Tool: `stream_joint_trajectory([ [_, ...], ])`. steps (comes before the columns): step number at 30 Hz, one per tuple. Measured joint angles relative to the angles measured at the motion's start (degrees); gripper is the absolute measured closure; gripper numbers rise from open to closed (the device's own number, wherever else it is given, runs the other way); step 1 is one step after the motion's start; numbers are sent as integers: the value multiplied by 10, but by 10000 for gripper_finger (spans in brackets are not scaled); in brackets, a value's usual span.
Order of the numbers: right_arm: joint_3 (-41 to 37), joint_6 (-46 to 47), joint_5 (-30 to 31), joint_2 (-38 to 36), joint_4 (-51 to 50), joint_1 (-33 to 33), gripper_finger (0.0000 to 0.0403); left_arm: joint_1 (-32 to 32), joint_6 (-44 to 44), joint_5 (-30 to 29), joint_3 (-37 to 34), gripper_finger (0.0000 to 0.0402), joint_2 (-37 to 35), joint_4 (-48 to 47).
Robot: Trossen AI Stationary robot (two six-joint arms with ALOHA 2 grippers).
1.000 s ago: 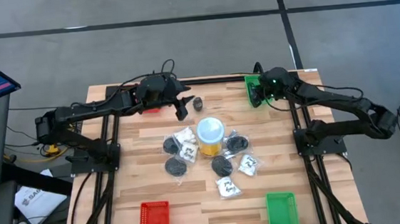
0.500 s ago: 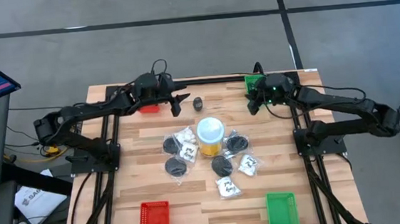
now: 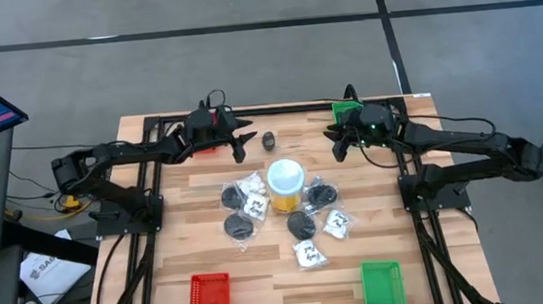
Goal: Pick & Place Travel size toiletries
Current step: Put the gray deodorant into the top green bin
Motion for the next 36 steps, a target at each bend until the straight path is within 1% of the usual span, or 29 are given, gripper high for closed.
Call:
stream_joint_trajectory([
  [3, 0, 0, 0, 0, 5, 6, 300, -1, 0, -4, -1, 213, 32, 11],
  [11, 0, 0, 0, 0, 4, 10, 300, -1, -5, -7, -1, 153, 109, 77],
  [15, 0, 0, 0, 0, 4, 10, 300, -1, -5, -27, -1, 135, 132, 88],
  [27, 0, 0, 0, 0, 3, 10, 300, -20, -6, -30, -1, 132, 193, 145],
  [29, 0, 0, 0, 0, 3, 10, 300, -20, -6, -37, -1, 132, 198, 148],
  [31, 0, 0, 0, 0, 3, 10, 300, -20, -6, -46, 3, 132, 205, 150],
  [36, 0, 0, 0, 0, 3, 10, 300, -22, -8, -48, 28, 132, 232, 153],
])
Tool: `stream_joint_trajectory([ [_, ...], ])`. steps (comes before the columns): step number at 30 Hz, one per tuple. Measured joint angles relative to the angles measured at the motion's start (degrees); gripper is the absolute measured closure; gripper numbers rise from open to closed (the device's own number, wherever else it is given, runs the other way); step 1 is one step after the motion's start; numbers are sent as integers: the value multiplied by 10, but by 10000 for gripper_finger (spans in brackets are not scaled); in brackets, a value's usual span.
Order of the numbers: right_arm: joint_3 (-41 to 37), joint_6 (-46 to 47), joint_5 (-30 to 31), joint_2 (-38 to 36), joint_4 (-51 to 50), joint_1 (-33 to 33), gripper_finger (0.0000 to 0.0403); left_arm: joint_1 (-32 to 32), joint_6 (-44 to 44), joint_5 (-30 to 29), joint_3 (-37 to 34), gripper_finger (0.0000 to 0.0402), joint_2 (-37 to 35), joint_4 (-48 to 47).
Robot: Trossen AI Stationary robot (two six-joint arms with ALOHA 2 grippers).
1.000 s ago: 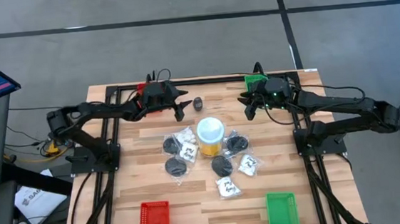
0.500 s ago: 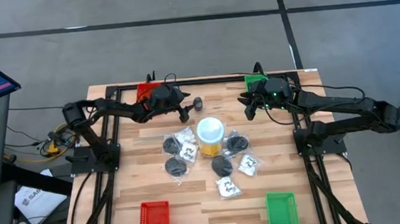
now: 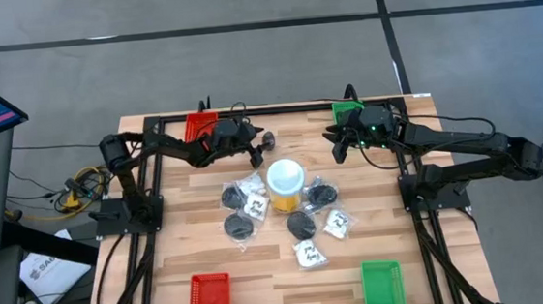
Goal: Pick & Place Travel size toiletries
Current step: Put the gray deodorant into the top green bin
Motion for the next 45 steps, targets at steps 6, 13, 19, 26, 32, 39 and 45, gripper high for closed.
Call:
stream_joint_trajectory([
  [6, 0, 0, 0, 0, -9, 0, 300, -1, -2, 0, 26, 132, 38, -1],
  [13, 0, -2, -1, 0, -9, 15, 300, -1, -2, -3, 29, 132, 69, 0],
  [19, 0, -2, -1, 0, -8, 26, 300, -1, -2, -3, 29, 143, 80, 7],
  [26, 0, -2, -1, 0, -8, 26, 300, -1, -2, -3, 29, 177, 80, 27],
  [32, 0, -2, -1, 0, -8, 26, 300, -1, -1, -2, 29, 220, 80, 28],
  [39, 0, -2, -1, 0, -8, 26, 300, -1, 0, -2, 29, 239, 79, 28],
  [45, 0, -2, -1, 0, -8, 26, 300, -1, 0, -2, 29, 239, 79, 27],
])
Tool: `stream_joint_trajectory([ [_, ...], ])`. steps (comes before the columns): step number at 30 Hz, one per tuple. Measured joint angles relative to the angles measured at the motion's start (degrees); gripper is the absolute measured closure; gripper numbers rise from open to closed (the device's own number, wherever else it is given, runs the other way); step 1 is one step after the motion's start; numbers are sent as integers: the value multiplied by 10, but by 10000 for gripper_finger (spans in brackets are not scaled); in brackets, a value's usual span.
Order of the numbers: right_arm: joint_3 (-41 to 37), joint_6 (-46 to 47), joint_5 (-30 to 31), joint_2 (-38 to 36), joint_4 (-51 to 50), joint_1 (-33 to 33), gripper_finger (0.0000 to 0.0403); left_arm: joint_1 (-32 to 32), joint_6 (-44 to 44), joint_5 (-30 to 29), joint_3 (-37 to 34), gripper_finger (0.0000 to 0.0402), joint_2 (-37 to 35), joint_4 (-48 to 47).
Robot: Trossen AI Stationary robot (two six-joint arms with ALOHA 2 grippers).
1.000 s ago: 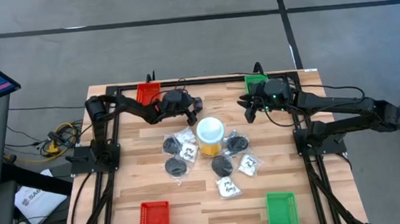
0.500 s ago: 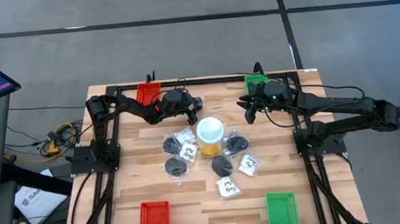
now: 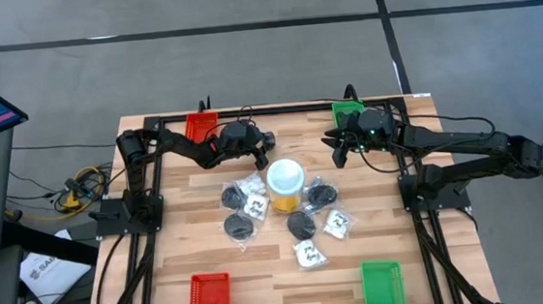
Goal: Pick & Place Travel size toiletries
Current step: Put the gray deodorant into the top green bin
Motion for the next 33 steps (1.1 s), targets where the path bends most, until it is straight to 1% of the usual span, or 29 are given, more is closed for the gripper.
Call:
stream_joint_trajectory([
  [8, 0, 0, 0, 0, 0, 0, 300, 0, 0, 0, -1, 239, -5, -5],
  [14, 0, 0, 0, 0, 0, 0, 300, -4, 1, 0, -2, 239, -45, -16],
  [18, 0, 0, 0, 0, 0, 0, 300, -10, 6, 0, -2, 239, -101, -59],
  [24, 0, 0, 0, 0, 2, 0, 300, -21, 9, 0, -2, 239, -218, -136],
  [28, 0, 0, 0, 0, 5, 0, 300, -29, 9, 0, -2, 239, -288, -169],
  [33, 0, 0, 0, 0, 29, 0, 300, -49, 7, 0, -2, 239, -349, -198],
])
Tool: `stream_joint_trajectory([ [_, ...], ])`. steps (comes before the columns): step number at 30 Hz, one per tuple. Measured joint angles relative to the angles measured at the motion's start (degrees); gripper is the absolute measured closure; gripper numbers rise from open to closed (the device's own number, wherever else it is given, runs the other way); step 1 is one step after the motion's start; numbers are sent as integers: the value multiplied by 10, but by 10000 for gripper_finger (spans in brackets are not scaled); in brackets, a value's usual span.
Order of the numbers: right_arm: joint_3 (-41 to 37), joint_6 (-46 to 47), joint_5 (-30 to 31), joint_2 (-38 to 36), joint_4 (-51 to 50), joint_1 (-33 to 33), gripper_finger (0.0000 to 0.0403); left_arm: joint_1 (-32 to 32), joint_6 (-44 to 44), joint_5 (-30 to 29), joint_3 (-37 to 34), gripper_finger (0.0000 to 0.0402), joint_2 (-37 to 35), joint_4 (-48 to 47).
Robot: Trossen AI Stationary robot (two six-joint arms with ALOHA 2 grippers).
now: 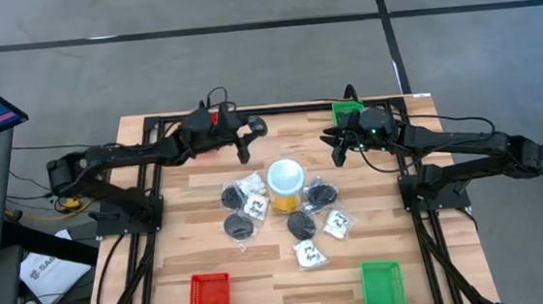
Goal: Pick & Place Travel size toiletries
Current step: Put the gray deodorant into the top green bin
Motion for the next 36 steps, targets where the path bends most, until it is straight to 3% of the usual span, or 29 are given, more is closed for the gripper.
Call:
stream_joint_trajectory([
  [7, 0, 0, -7, 0, 57, 7, 300, -47, -2, 1, 3, 239, -27, -13],
  [14, 0, -31, -76, 0, 148, 53, 300, -78, -2, 2, 32, 239, -28, -10],
  [25, 0, -91, -77, 0, 222, 124, 294, -118, -5, 0, 81, 239, 4, -7],
  [36, 0, -121, -74, 0, 226, 150, 182, -145, -5, 0, 140, 239, 75, -8],
])
